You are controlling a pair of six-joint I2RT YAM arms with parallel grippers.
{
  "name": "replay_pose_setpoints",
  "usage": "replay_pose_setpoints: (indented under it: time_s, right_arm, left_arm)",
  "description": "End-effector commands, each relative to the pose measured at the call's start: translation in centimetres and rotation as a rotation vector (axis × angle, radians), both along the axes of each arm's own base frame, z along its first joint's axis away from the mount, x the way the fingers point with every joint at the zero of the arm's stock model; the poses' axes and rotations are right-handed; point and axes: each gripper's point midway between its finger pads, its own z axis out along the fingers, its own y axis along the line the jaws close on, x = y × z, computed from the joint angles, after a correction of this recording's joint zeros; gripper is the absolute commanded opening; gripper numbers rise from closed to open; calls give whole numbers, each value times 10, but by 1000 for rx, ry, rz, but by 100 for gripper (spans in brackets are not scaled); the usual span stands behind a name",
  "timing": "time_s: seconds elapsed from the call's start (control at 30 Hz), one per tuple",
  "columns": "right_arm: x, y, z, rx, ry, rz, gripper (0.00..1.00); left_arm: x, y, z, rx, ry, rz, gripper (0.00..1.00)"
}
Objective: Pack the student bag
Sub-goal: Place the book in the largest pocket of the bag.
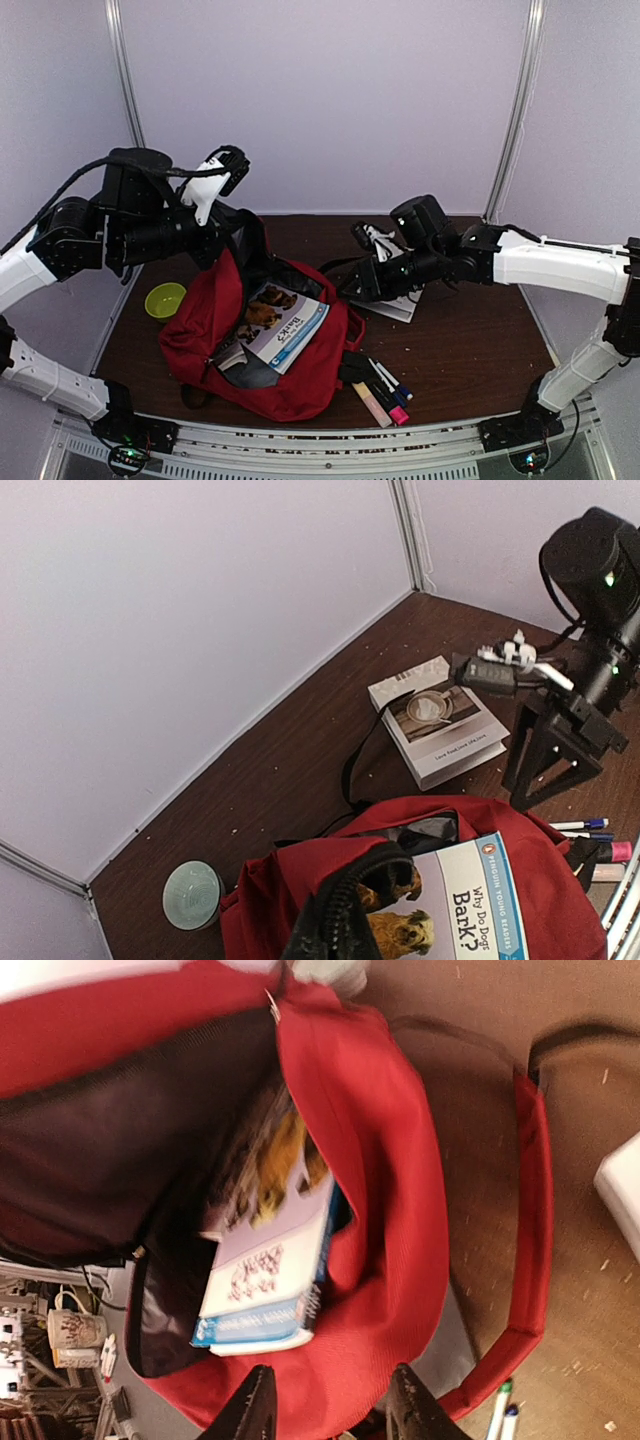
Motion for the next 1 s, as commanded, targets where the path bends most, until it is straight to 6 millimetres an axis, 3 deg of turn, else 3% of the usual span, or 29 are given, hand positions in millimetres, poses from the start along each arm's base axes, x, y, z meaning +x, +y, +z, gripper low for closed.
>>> replay_pose_setpoints:
  time_s: [0.0,0.07,0.27,0.43,0.5,0.63,0.73,0.8,0.97]
  right_arm:
    - [-13,13,-14,60,77,4,40]
    - [-14,16,-23,63,89,5,42]
    - [-13,32,-22,82,90,40,38]
    - [0,29,-26,-16,30,3,32]
    - [9,20,-25,-93,-27,-30,34]
    - [29,-19,-16,-262,-182,-145,42]
    - [29,-29,-4,-279,-230,-154,40]
    - [22,-24,3,-242,-230,-122,36]
    - [-6,12,4,-70,-153,18,31]
  left_arm:
    - [5,-11,36,-110,-63,-9,0]
    - [5,-14,36,-106,-65,-16,0]
    - [7,-20,33,-97,-60,-31,0]
    - [6,-20,34,-95,-64,-33,0]
    - [7,-20,34,-92,-65,-32,0]
    - [6,-19,34,-88,-65,-33,0]
    - [6,-19,32,-80,-67,-32,0]
    - [7,-20,32,-78,-67,-32,0]
    - [7,-21,31,-76,-66,-35,0]
